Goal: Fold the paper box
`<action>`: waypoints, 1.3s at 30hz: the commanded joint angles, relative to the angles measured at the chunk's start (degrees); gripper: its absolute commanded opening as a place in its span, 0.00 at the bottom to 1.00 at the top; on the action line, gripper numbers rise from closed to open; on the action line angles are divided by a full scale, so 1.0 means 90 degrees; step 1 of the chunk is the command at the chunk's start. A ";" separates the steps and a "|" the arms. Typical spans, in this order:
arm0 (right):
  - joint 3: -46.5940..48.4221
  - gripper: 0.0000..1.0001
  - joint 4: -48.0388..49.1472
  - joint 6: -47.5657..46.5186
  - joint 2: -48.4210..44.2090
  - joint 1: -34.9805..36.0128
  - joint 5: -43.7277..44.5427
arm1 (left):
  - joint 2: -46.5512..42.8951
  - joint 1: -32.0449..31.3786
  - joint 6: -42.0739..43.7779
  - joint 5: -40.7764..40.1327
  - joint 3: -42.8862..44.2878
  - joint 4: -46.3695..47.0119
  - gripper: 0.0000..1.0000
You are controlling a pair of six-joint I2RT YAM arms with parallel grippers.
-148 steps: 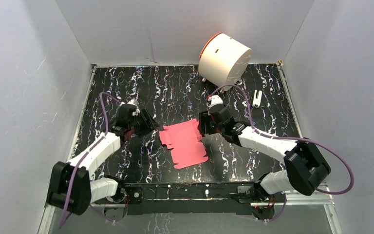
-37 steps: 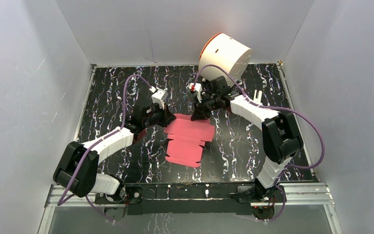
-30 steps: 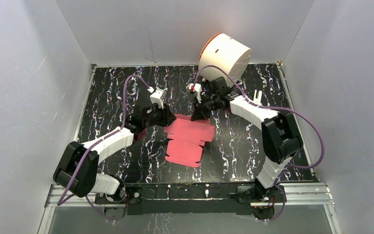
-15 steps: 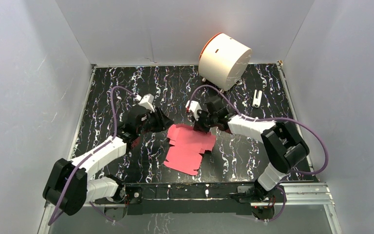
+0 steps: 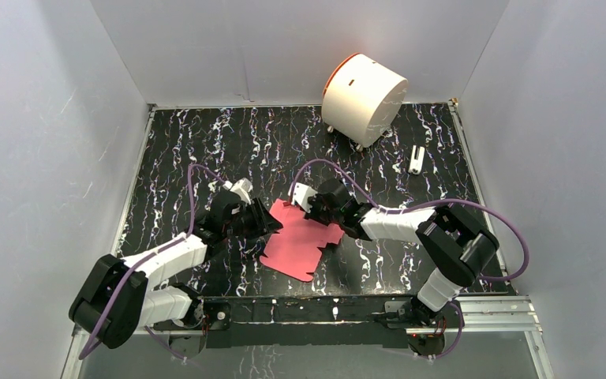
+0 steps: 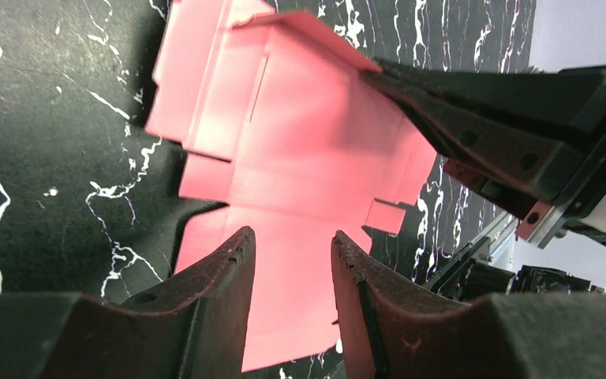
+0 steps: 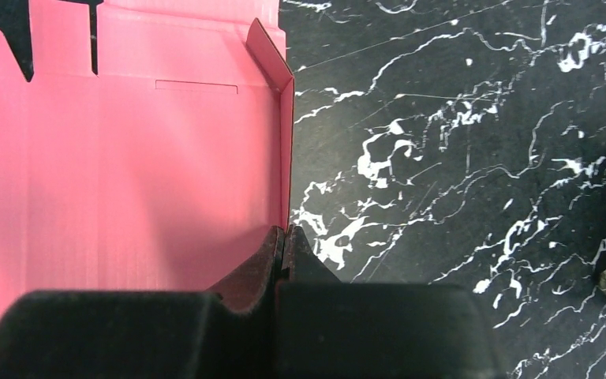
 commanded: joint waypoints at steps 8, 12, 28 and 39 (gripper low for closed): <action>0.0541 0.00 0.0036 -0.0191 -0.0234 0.0034 0.0074 | 0.0321 -0.0178 -0.0460 0.0366 -0.0384 0.0721 0.31; 0.0581 0.00 -0.0063 -0.0195 -0.0295 0.0149 0.0070 | 0.0710 -0.0196 -0.0605 0.0418 -0.0223 0.1052 0.25; 0.0687 0.00 -0.0145 -0.0272 -0.0427 0.0364 0.0114 | 0.1719 -0.0256 -0.0867 0.0239 0.0020 0.1692 0.10; 0.0778 0.00 -0.0161 -0.0197 -0.0701 0.0416 -0.0239 | 0.1961 -0.0290 -0.0722 -0.0033 -0.0031 0.1717 0.09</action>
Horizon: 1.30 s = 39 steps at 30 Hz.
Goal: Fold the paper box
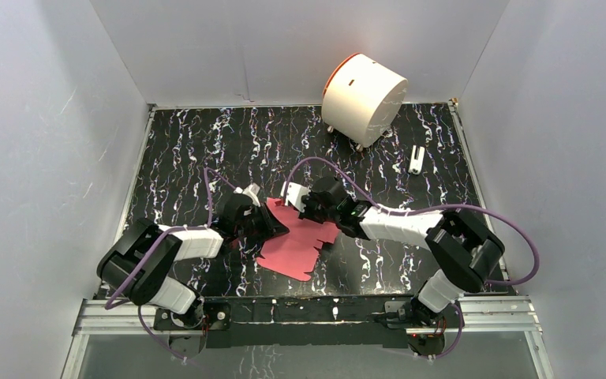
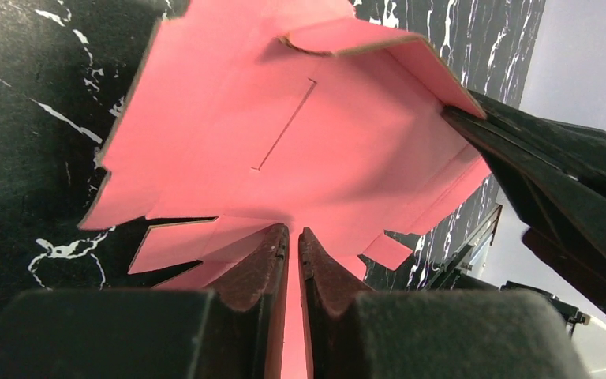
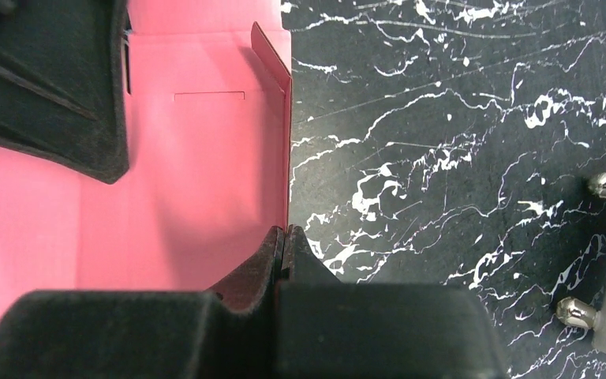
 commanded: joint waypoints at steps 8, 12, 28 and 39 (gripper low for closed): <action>0.0381 0.00 -0.0060 0.0277 -0.0756 0.0373 -0.0551 | 0.0555 -0.0127 0.0228 -0.0529 0.0042 0.0280 0.07; 0.0257 0.00 -0.0114 0.0416 -0.0855 0.0693 -0.0243 | 0.0719 -0.0147 0.0211 -0.0620 0.0028 0.0360 0.07; -0.0306 0.00 0.0228 0.1043 -0.0558 0.1658 0.1201 | 0.0798 -0.0216 0.0071 -0.0880 -0.0286 0.0830 0.07; -0.0525 0.00 0.0505 0.1069 -0.0713 0.1749 0.1963 | -0.0818 -0.0225 -0.0188 -0.0858 -0.0802 0.0739 0.16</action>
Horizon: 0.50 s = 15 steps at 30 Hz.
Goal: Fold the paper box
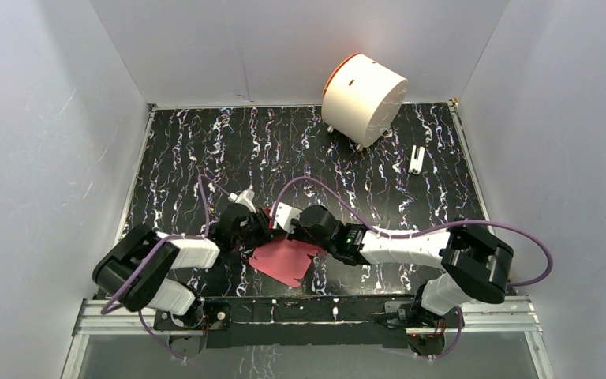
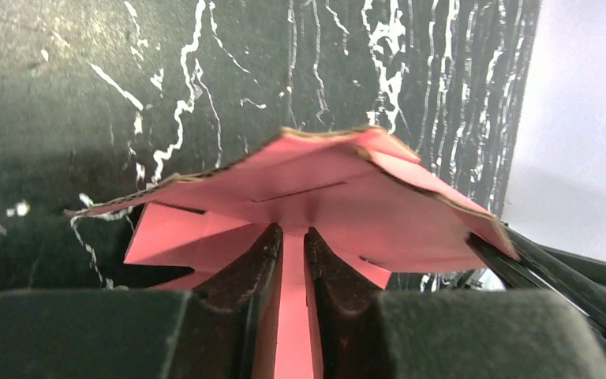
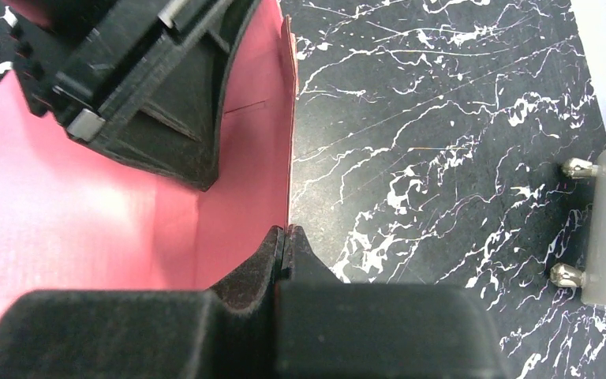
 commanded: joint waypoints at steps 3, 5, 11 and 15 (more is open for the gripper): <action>-0.0072 0.00 0.0305 0.0059 0.0036 0.0120 0.0217 | -0.1392 -0.0038 -0.0107 -0.0152 -0.0284 -0.0613 0.18; -0.0026 0.00 0.0334 0.0017 0.0086 0.0125 0.0356 | -0.1776 -0.0041 -0.0085 -0.0182 -0.0309 -0.1147 0.19; 0.0046 0.00 0.0823 -0.0364 0.0165 0.0122 0.0932 | -0.2779 -0.0048 -0.0079 -0.0265 -0.0323 -0.2460 0.20; 0.0099 0.00 0.1230 -0.0803 0.0301 0.0102 0.1325 | -0.2983 -0.0048 -0.0176 -0.0307 -0.0517 -0.2599 0.20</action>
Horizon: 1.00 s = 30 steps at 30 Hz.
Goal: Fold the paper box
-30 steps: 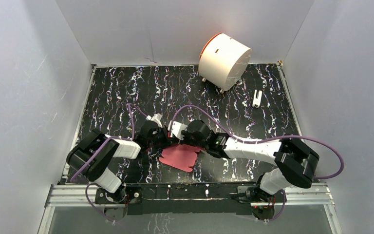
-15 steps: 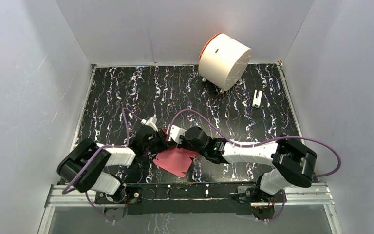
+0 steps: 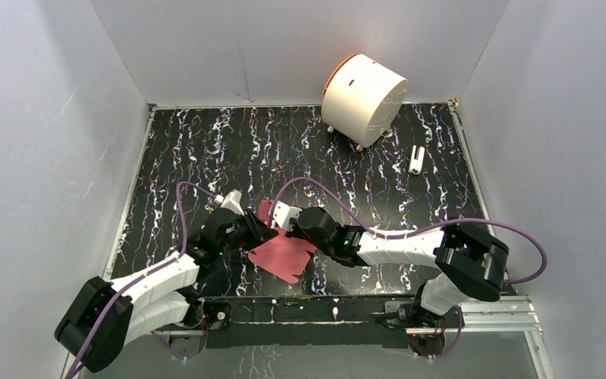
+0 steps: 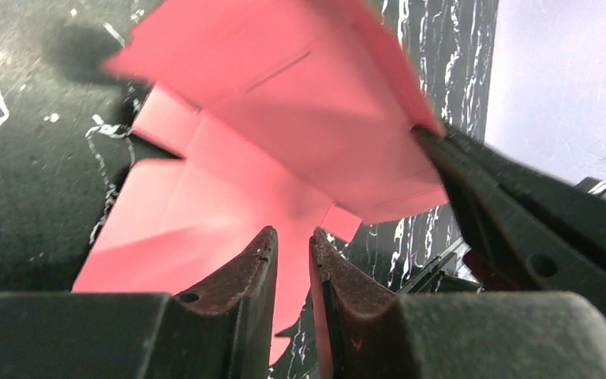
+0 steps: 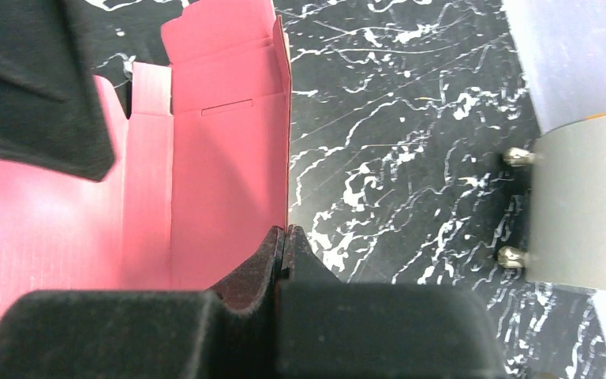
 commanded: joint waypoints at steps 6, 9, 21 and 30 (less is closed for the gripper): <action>0.0440 0.00 0.0785 -0.0806 0.0424 0.0022 0.0552 | 0.0548 -0.0032 -0.0130 -0.0129 -0.0318 0.0105 0.19; 0.0583 0.00 0.0480 -0.0758 0.0423 0.0024 0.0237 | 0.1089 -0.0031 -0.0114 -0.0148 -0.0236 0.0412 0.16; 0.0742 0.00 -0.0440 0.0155 0.0610 0.0598 -0.0507 | 0.1730 -0.0034 -0.0130 -0.0394 -0.0281 0.0876 0.12; 0.0617 0.00 -0.0312 0.0516 0.0884 0.0766 0.0208 | 0.1816 -0.0031 -0.0197 -0.0445 -0.0393 0.1041 0.12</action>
